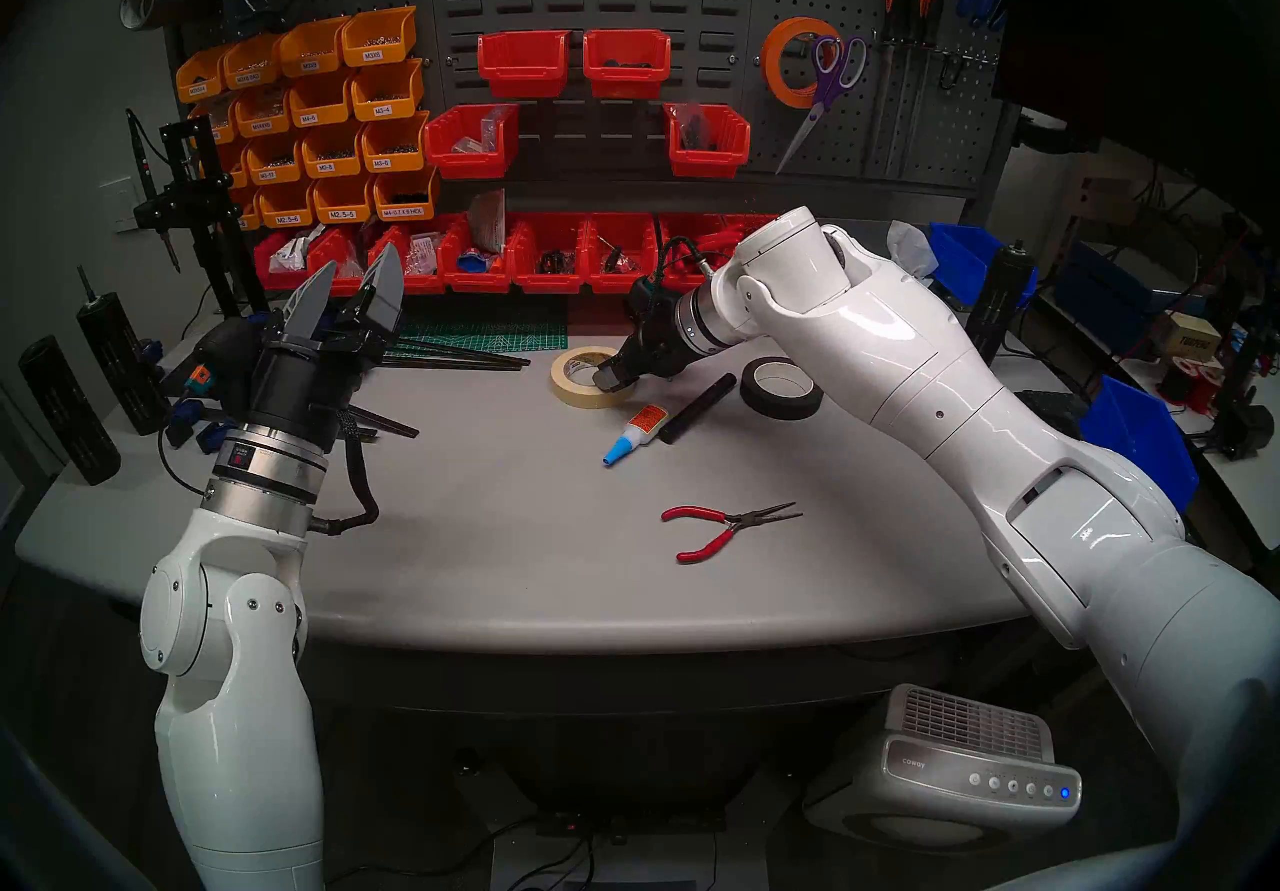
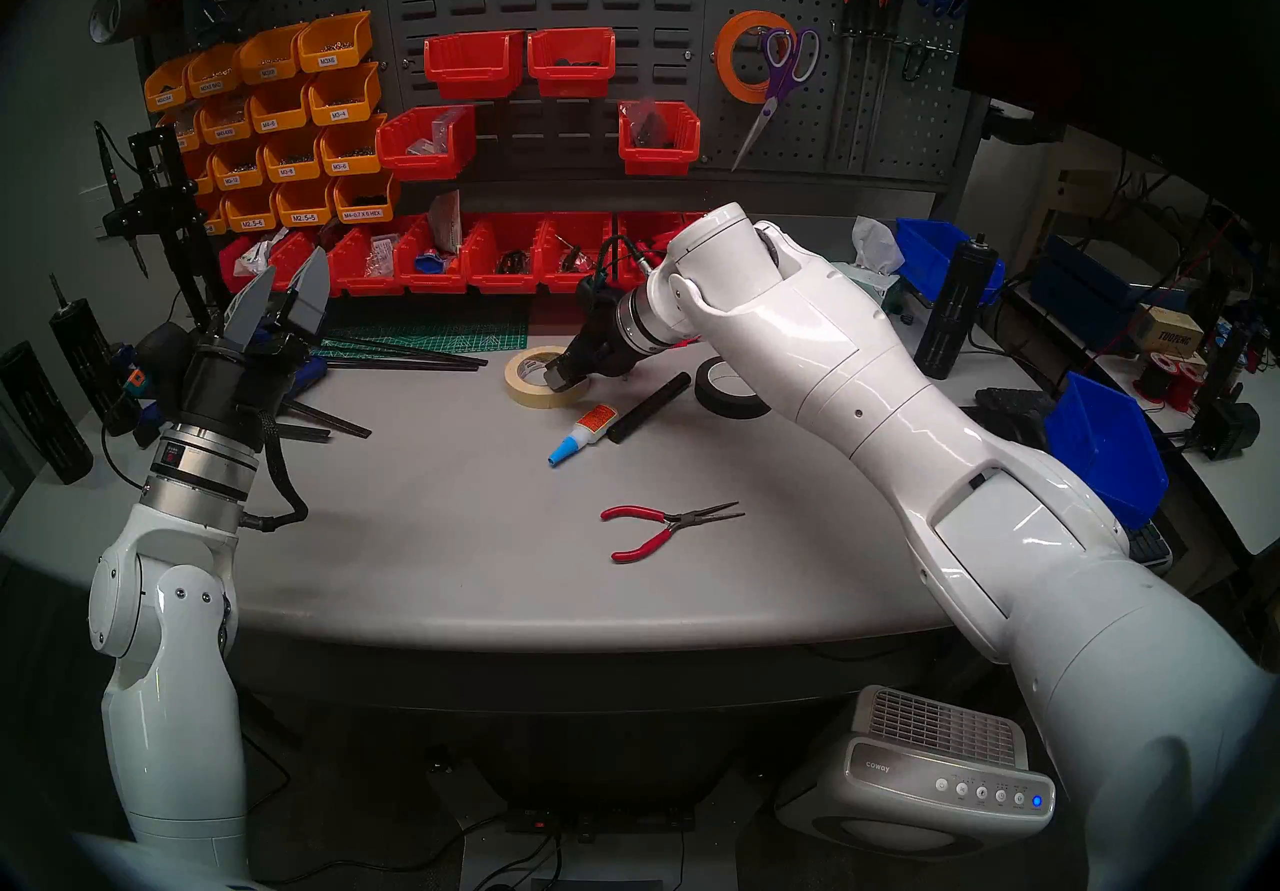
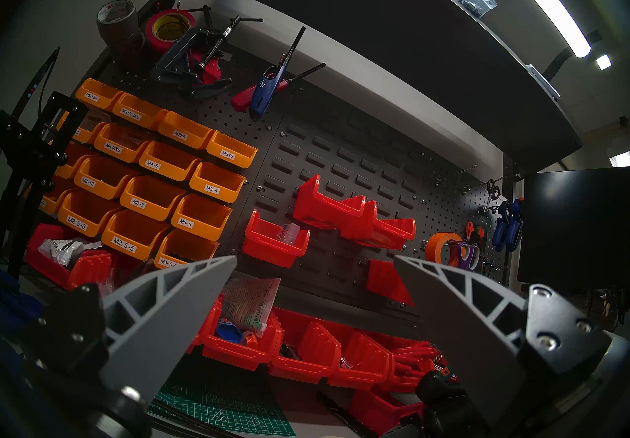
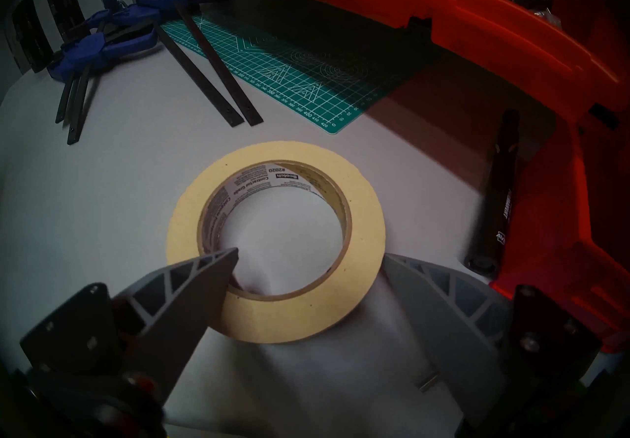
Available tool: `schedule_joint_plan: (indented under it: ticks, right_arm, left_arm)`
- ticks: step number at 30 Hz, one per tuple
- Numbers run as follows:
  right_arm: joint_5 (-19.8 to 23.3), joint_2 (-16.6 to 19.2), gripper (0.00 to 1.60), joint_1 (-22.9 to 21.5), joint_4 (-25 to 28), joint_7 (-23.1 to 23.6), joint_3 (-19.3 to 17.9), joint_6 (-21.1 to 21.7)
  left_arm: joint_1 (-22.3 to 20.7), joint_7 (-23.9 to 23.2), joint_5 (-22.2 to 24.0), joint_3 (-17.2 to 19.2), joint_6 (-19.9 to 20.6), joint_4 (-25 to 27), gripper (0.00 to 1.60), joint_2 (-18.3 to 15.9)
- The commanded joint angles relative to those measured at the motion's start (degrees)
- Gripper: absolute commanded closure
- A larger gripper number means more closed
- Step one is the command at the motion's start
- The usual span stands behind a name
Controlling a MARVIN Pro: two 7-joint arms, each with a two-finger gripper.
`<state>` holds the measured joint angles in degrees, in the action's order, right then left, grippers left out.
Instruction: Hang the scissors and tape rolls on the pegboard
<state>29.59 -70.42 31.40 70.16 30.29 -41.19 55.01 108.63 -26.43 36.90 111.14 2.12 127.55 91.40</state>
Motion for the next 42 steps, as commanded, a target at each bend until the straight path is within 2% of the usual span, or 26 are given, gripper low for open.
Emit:
schedule_joint_plan:
  ticks: [1, 4, 6, 10, 13, 14, 15, 16, 21, 27, 32, 42]
  right_arm:
    - [-0.75, -1.28, 0.39, -1.13, -1.84, -1.33, 0.75, -0.01]
    - [-0.76, -1.30, 0.55, -1.38, -2.65, -1.29, 1.10, -0.01]
    - [-0.56, -1.14, 0.83, -1.24, -3.01, -1.38, 1.02, -0.01]
    - [-0.51, -0.65, 0.83, -1.07, -3.39, -1.15, 1.39, -0.01]
    - [-0.59, -0.30, 0.92, -1.05, -3.56, -0.53, 2.20, -0.01]
    - [-0.56, -0.25, 1.05, -0.96, -3.54, -0.54, 2.26, -0.01]
    - [-0.52, -0.15, 1.27, -0.85, -3.41, -0.49, 2.31, -0.01]
    - [-0.55, 0.07, 1.60, -0.98, -3.31, 0.04, 2.72, -0.01]
    - [-0.39, 0.92, 1.60, -0.12, -0.71, -0.95, 1.13, -1.39]
    - [1.90, 1.90, 1.60, 2.25, 3.32, -3.73, -5.15, -5.74]
    - [3.21, 3.58, 1.60, 3.94, 6.95, -4.44, -8.04, -8.23]
    - [7.12, 6.29, 1.60, 8.46, 13.89, -6.35, -16.29, -13.83]
  left_arm:
    - [-0.91, -0.14, 0.02, -0.16, -0.62, 1.78, 0.00, -0.02]
    - [-0.91, -0.14, 0.02, -0.16, -0.62, 1.78, 0.00, -0.02]
    - [-0.91, -0.14, 0.02, -0.16, -0.62, 1.78, 0.00, -0.02]
    - [-0.91, -0.14, 0.02, -0.16, -0.61, 1.78, 0.00, -0.02]
    - [-0.91, -0.14, 0.03, -0.15, -0.61, 1.77, 0.00, -0.03]
    - [-0.91, -0.14, 0.03, -0.15, -0.61, 1.77, 0.00, -0.03]
    - [-0.91, -0.14, 0.03, -0.15, -0.61, 1.77, 0.00, -0.03]
    - [-0.91, -0.14, 0.03, -0.15, -0.61, 1.77, 0.00, -0.03]
    - [-0.91, -0.14, 0.02, -0.16, -0.62, 1.78, 0.00, -0.02]
    - [-0.92, -0.18, 0.06, -0.14, -0.57, 1.72, 0.00, -0.06]
    - [-0.93, -0.20, 0.09, -0.12, -0.53, 1.66, 0.00, -0.09]
    - [-0.93, -0.22, 0.11, -0.11, -0.49, 1.57, 0.00, -0.13]
